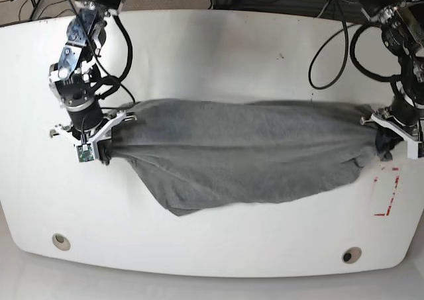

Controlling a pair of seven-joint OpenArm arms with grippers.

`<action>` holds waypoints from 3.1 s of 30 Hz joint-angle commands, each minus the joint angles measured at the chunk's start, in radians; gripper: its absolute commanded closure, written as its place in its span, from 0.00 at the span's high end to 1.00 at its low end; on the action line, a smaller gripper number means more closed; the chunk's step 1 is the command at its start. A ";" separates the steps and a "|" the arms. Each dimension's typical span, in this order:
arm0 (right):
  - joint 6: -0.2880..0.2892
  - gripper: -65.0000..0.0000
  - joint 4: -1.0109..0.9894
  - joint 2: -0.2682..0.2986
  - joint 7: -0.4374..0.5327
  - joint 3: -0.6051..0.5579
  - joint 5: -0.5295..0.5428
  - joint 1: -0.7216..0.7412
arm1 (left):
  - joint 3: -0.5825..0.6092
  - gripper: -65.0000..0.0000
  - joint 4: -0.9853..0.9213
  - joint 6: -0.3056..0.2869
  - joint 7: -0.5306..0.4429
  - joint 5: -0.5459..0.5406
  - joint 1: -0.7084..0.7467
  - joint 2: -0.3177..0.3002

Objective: Fold the T-shirt properly
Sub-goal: 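Drag the stretched grey T-shirt with both grippers across the table, then open both grippers to release the T-shirt edge, then move the right gripper to a T-shirt hem corner and pinch it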

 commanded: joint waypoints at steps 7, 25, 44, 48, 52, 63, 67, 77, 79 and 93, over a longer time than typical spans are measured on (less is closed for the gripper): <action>-0.008 0.01 0.024 -0.037 0.030 0.014 -0.005 -0.132 | -0.013 0.00 0.016 0.003 -0.028 -0.021 0.156 -0.025; -0.008 0.01 0.019 -0.077 0.030 0.013 -0.005 -0.233 | -0.013 0.00 0.010 0.003 -0.029 -0.014 0.302 -0.046; -0.008 0.06 -0.021 -0.077 0.025 0.013 -0.012 -0.266 | -0.010 0.00 0.010 0.003 -0.029 0.054 0.353 -0.049; -0.013 0.30 -0.022 -0.077 0.025 0.010 -0.014 -0.273 | -0.008 0.00 0.010 0.003 -0.029 0.054 0.360 -0.049; -0.014 0.61 -0.019 -0.077 0.025 0.007 -0.006 -0.295 | -0.007 0.24 0.010 0.003 -0.021 0.054 0.380 -0.063; -0.010 0.84 0.022 -0.106 0.025 0.005 -0.005 -0.284 | -0.031 0.88 0.011 0.003 -0.021 0.049 0.380 -0.071; -0.010 0.84 0.025 -0.112 0.025 0.004 -0.005 -0.237 | -0.038 0.88 0.019 0.003 -0.021 0.046 0.370 -0.071; -0.010 0.84 -0.005 -0.112 0.025 0.004 -0.003 -0.039 | -0.042 0.88 0.016 0.002 -0.021 0.048 0.258 -0.106; -0.010 0.84 -0.042 -0.112 0.025 0.002 -0.003 0.018 | -0.042 0.88 0.017 0.002 -0.021 0.048 0.235 -0.111; -0.008 0.84 -0.528 -0.051 0.050 -0.094 -0.009 0.360 | -0.136 0.88 0.011 0.003 -0.021 0.055 0.083 -0.134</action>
